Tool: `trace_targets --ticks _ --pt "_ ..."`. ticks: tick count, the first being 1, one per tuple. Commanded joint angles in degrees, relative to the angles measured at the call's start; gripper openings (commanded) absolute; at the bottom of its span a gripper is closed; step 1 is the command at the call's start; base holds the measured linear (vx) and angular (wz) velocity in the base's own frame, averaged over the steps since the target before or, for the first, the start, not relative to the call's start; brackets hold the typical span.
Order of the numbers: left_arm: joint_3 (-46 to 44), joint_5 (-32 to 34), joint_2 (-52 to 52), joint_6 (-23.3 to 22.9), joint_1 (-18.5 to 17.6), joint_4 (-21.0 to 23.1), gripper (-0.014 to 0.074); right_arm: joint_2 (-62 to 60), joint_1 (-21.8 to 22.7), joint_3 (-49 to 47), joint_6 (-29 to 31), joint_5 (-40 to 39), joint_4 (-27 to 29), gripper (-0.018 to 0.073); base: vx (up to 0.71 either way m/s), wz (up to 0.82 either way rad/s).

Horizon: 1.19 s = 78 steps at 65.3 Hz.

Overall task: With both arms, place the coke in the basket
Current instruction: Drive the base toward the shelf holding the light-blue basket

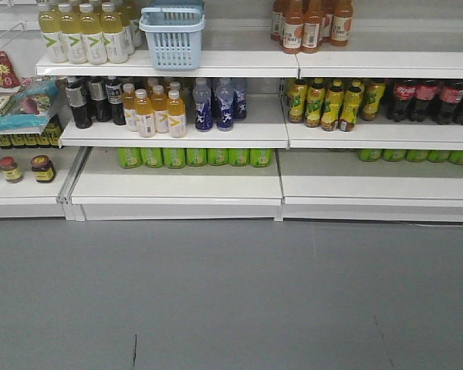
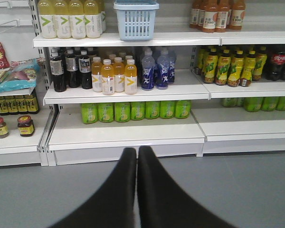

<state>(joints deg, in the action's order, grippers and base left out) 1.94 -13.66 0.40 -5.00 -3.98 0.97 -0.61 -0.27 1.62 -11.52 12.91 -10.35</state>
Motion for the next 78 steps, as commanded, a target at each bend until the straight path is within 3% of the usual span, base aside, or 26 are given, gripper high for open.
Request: trace_targets --ticks 1,78 --pt "-0.06 3.95 1.07 -0.56 -0.12 0.63 -0.0006 -1.02 0.27 0.60 0.50 -3.96 -0.79 -0.0006 0.11 0.11" --pt "-0.06 3.95 1.07 -0.56 -0.12 0.63 -0.0006 -1.02 0.27 0.60 0.50 -3.96 -0.79 -0.0006 0.23 0.03"
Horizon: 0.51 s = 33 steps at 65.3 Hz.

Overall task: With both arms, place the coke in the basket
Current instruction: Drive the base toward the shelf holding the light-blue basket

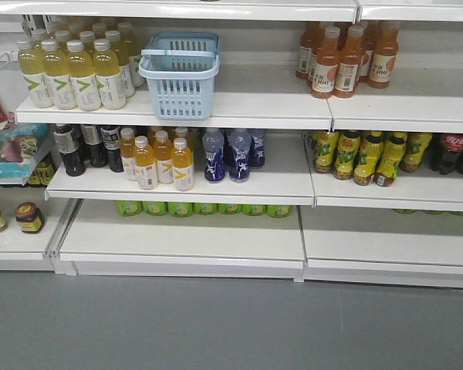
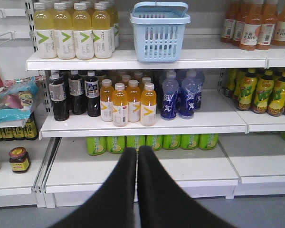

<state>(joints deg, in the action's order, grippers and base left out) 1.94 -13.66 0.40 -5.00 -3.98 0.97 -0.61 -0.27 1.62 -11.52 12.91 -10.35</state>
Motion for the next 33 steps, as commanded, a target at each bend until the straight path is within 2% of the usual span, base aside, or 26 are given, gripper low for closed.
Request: trace_targets --ticks 1,33 --pt "-0.06 3.95 1.07 -0.56 -0.12 0.63 -0.0006 -1.02 0.27 0.60 0.50 -3.96 -0.79 -0.0006 0.26 0.05" --pt "-0.06 3.95 1.07 -0.56 -0.12 0.63 -0.0006 -1.02 0.27 0.60 0.50 -3.96 -0.79 -0.0006 0.27 -0.03"
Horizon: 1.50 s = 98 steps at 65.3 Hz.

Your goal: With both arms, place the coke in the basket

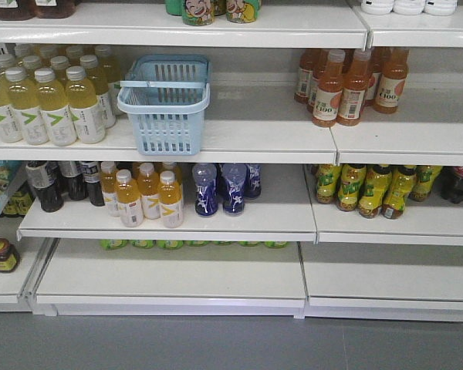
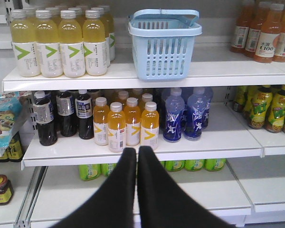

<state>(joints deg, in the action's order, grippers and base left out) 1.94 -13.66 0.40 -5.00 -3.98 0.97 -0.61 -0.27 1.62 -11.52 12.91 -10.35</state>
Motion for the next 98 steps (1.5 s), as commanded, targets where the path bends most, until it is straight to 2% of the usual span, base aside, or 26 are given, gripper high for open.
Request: trace_targets --ticks 1,45,98 --pt "-0.06 3.95 1.07 -0.56 -0.12 0.63 -0.0006 -1.02 0.27 0.60 0.50 -3.96 -0.79 -0.0006 0.28 -0.09" --pt "-0.06 3.95 1.07 -0.56 -0.12 0.63 -0.0006 -1.02 0.27 0.60 0.50 -3.96 -0.79 -0.0006 0.23 -0.03" --pt "-0.06 3.95 1.07 0.08 -0.12 -0.06 -0.0006 -1.02 0.27 0.60 0.50 -3.96 -0.79 -0.0006 0.03 0.00"
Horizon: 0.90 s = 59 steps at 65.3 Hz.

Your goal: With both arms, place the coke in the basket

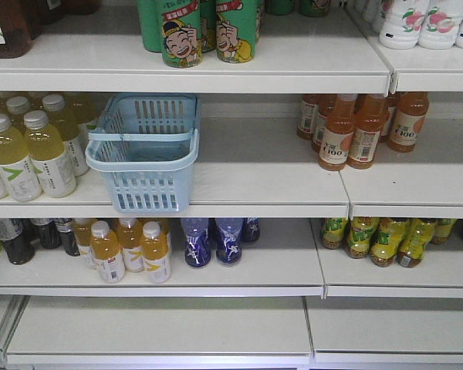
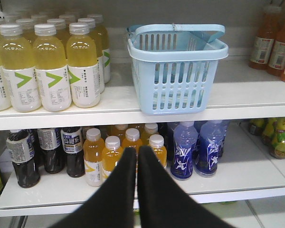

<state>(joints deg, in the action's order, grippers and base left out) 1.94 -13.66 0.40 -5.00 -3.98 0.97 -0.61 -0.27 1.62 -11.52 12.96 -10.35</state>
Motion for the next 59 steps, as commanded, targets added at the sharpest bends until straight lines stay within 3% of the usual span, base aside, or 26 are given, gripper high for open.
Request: trace_targets --ticks 1,26,59 --pt "-0.06 4.00 1.07 0.08 -0.12 -0.06 -0.0006 -1.02 0.27 0.60 0.50 -4.01 -0.79 -0.0006 0.00 0.00" --pt "-0.06 3.99 1.07 1.30 -0.12 -4.33 -0.0006 -1.02 0.27 0.60 0.50 -4.01 -0.79 -0.0006 0.00 0.00" --pt "-0.06 5.98 1.07 1.30 -0.12 -4.33 -0.0006 -1.02 0.27 0.60 0.50 -4.01 -0.79 -0.0006 0.00 0.00"
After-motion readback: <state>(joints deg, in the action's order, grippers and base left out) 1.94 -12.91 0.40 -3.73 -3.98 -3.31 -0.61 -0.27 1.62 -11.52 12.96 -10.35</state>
